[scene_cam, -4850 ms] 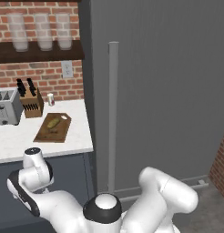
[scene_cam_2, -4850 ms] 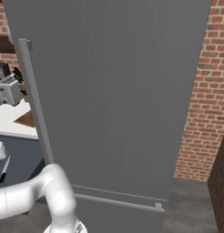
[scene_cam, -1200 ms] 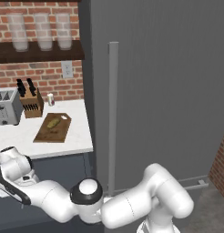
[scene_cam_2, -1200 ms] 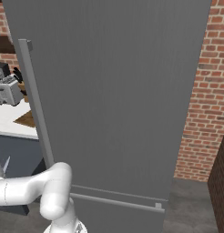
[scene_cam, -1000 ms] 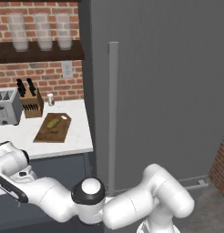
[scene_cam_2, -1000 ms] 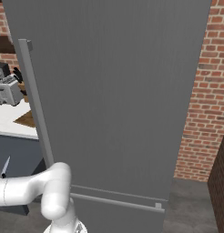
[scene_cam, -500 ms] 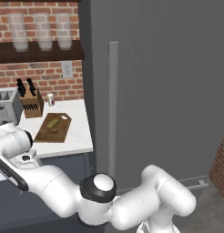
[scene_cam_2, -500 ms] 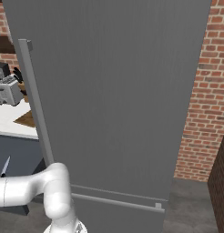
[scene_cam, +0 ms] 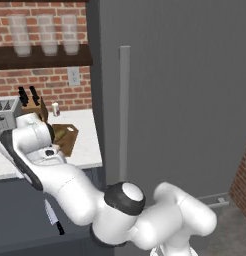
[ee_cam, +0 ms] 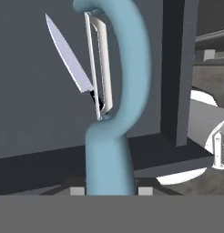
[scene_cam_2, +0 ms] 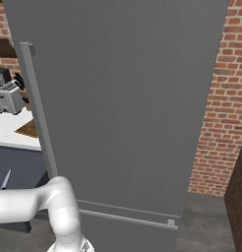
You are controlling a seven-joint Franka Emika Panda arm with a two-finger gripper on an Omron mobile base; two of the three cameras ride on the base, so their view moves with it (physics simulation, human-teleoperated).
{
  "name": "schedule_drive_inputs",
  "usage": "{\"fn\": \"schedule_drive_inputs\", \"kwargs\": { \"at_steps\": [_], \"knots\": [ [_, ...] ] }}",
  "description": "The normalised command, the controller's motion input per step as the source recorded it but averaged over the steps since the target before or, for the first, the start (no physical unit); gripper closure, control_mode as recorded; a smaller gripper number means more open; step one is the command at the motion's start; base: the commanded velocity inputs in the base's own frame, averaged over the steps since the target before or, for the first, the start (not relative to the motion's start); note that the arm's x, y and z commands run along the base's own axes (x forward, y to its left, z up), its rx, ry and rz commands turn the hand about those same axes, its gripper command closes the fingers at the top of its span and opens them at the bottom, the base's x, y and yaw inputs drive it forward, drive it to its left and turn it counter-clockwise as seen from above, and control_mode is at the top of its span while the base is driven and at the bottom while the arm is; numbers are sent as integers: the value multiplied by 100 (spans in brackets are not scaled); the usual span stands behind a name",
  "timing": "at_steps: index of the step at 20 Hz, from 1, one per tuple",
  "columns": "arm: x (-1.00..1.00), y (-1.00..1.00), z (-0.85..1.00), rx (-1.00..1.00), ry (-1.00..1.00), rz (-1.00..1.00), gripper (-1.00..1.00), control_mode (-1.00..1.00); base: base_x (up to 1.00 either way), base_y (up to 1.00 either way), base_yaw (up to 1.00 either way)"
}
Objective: Place the appropriate cutting tool for cutting the potato skin on the cutting board.
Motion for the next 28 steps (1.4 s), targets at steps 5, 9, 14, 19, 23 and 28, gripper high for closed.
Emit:
{"fn": "schedule_drive_inputs", "kwargs": {
  "at_steps": [5,9,14,19,23,28],
  "knots": [
    [24,-34,17,-6,-15,-1,100,-100,0,0,0],
    [22,1,2,-14,-23,-9,100,-100,0,0,0],
    [26,0,17,-8,-13,-13,100,-100,0,0,0],
    [32,-4,25,0,-7,-11,100,-100,0,0,0],
    [17,-11,2,0,-7,-7,100,-100,0,0,0],
    [22,0,0,0,-15,-6,100,-100,0,0,0]
  ]
}}
